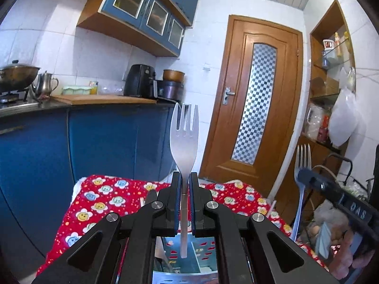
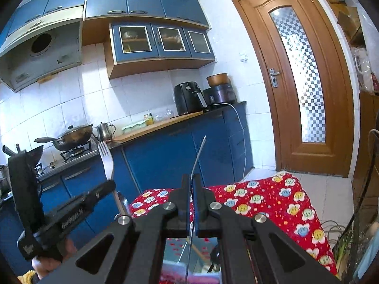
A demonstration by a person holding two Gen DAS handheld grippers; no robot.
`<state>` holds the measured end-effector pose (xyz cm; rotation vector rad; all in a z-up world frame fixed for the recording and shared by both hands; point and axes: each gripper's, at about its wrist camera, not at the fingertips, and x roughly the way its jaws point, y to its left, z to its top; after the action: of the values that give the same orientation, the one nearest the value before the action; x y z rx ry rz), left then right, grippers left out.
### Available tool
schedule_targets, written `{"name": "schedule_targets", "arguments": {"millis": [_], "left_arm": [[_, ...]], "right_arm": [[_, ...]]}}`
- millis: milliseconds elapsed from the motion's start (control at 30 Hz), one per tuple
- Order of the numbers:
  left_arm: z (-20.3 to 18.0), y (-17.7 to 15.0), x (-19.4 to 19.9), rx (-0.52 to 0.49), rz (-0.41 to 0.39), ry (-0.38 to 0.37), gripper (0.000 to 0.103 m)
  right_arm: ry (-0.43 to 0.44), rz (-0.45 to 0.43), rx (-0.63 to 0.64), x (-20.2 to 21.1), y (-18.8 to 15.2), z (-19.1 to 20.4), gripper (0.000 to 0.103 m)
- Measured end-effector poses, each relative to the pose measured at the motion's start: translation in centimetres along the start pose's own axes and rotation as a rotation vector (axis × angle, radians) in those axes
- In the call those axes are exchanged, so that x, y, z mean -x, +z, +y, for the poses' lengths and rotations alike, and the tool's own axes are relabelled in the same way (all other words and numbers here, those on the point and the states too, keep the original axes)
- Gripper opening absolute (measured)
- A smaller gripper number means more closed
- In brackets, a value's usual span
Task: Organize utensils
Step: 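Lift both forks and carry them above the blue caddy, then lower both forks into the caddy and open both tools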
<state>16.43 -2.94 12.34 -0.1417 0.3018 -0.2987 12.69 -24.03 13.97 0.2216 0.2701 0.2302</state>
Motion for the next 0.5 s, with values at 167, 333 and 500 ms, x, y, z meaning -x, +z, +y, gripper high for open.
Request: {"name": "schedule_targets", "arguments": {"millis": [167,333,500], "left_arm": [[0.3,-1.7,-1.6,0.001,0.03,0.008,0.006],[0.5,-3.1,-2.5,-0.007,0.05,0.012,0.006],[0.7,-3.8,-2.9,0.003,0.07,0.01,0.006]], "right_arm": [[-0.018,-0.015,0.039,-2.2,-0.7,0.0,0.003],[-0.037,-0.012,0.096,-3.5,-2.0,0.3,0.003],[-0.05,0.012,0.133,-4.3,-3.3,0.3,0.003]]}}
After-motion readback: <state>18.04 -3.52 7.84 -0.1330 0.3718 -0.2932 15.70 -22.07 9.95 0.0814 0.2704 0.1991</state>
